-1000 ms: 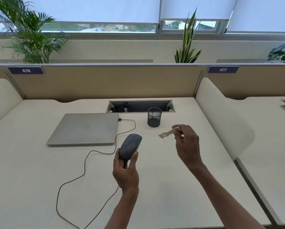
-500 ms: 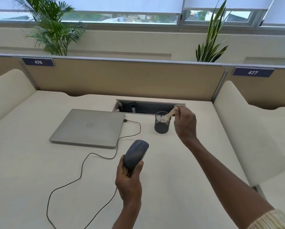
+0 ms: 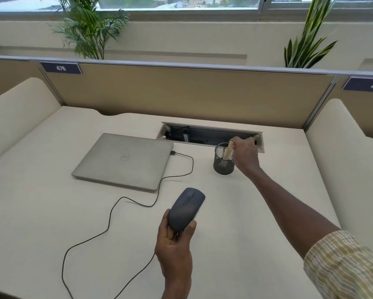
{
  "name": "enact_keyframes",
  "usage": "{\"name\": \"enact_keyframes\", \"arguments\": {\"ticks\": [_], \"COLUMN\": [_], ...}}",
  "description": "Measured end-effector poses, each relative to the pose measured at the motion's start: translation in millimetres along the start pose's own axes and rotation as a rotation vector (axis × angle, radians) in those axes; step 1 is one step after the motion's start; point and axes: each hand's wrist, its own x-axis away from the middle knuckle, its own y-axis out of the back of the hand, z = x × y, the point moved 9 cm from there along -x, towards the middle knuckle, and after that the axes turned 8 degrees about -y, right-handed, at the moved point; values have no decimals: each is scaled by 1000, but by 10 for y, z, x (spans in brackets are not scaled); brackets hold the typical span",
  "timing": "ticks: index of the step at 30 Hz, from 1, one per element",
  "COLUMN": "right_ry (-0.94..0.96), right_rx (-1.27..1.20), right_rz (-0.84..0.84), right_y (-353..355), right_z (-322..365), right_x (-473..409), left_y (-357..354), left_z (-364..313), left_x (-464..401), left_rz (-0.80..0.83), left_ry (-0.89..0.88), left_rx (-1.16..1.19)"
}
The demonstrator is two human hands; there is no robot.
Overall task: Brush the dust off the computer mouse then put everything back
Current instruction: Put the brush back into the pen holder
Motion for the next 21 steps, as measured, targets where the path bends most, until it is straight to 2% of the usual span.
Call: {"name": "enact_keyframes", "arguments": {"ticks": [11, 17, 21], "right_ry": [-80, -35, -73], "right_rx": [10, 89, -16], "right_rz": [127, 136, 81], "right_y": [-273, -320, -175], "right_z": [-127, -33, 0], "right_x": [-264, -366, -170], "left_y": [-22, 84, 63], "left_z": [58, 73, 97], "left_x": [16, -7, 2], "left_rz": [-16, -45, -34], "left_ry": [8, 3, 17], "left_rx": [-5, 0, 16]}}
